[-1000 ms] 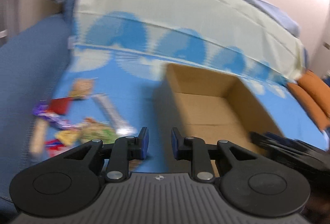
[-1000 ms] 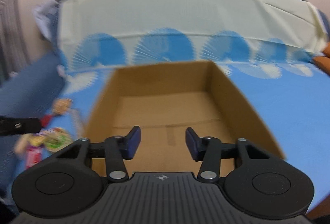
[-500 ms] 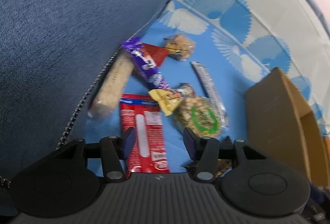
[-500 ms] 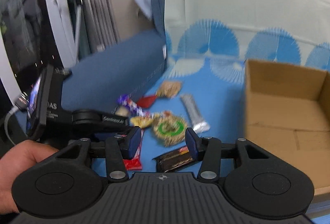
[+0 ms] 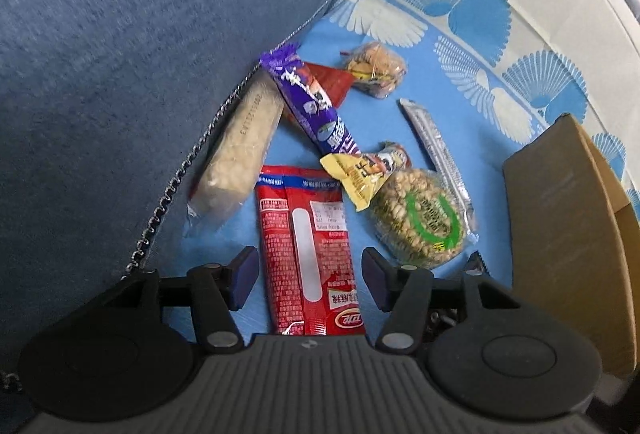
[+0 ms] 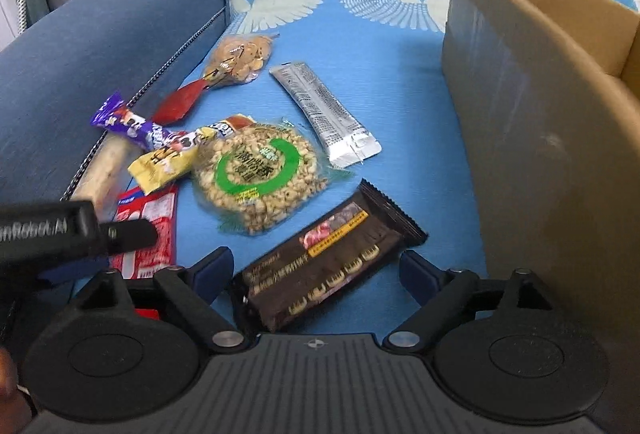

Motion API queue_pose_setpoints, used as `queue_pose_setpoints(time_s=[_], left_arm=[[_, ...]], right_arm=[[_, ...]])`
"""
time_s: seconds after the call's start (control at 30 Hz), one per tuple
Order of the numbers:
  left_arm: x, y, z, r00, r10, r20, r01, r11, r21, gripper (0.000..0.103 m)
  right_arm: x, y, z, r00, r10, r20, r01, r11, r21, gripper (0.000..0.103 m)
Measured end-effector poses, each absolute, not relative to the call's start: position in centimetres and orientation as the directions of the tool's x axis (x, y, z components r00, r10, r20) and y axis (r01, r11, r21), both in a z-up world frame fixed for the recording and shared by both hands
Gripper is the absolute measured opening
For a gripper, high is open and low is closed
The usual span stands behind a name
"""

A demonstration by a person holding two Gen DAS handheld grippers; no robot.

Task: Organize snacks
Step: 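Grasp the dark chocolate bar with the right tool while the left tool grasps the red wafer pack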

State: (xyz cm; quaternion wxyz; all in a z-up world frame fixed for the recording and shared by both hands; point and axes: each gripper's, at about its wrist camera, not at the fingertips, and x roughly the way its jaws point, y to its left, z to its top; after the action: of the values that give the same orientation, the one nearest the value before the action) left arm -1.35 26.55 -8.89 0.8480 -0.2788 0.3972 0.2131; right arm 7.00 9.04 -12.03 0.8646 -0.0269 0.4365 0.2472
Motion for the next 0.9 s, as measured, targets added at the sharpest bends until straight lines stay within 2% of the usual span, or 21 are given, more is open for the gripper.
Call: queue_pose_setpoints(time_s=[0.1,0.2,0.37,0.47,0.5,0.63,0.77,0.9], left_arm=[[-1.0,26.2,-9.1,0.588,0.142,-0.797,-0.572,0.769,-0.285,0.069],[-0.5,25.4,-9.2,0.578,0.152,-0.802,-0.550,0.798,-0.245,0.074],[0.2,24.5,-9.5,0.562,0.186,-0.806,-0.535,0.825,-0.182,0.075],[0.5,23.7,-9.7,0.543,0.224,-0.809,-0.521,0.846,-0.115,0.071],[0.6,23.3,-9.8,0.531,0.253,-0.809,-0.521,0.850,-0.076,0.062],[0.4,23.1,-9.7,0.527,0.282,-0.802,-0.525,0.850,-0.046,0.050],[-0.4,23.4,-9.0,0.545,0.241,-0.803,-0.519,0.849,-0.097,0.048],[-1.3,23.1,-7.9,0.539,0.148,-0.829,-0.487,0.858,-0.163,0.047]], right_arm=[[7.6,9.8,-13.2,0.507,0.382,-0.773,-0.467,0.875,0.126,0.091],[6.9,10.3,-13.3,0.533,0.360,-0.765,-0.505,0.861,0.053,0.082],[6.1,10.0,-12.7,0.548,0.364,-0.753,-0.545,0.839,0.009,0.051],[5.9,9.5,-12.3,0.541,0.366,-0.757,-0.555,0.832,0.005,0.043],[5.8,9.3,-12.1,0.535,0.369,-0.760,-0.563,0.826,0.005,0.042],[5.2,8.5,-11.2,0.510,0.389,-0.767,-0.605,0.796,0.002,0.041],[3.8,7.5,-9.7,0.463,0.434,-0.773,-0.650,0.759,0.037,0.041],[1.3,6.8,-8.5,0.419,0.478,-0.772,-0.694,0.717,0.067,0.041]])
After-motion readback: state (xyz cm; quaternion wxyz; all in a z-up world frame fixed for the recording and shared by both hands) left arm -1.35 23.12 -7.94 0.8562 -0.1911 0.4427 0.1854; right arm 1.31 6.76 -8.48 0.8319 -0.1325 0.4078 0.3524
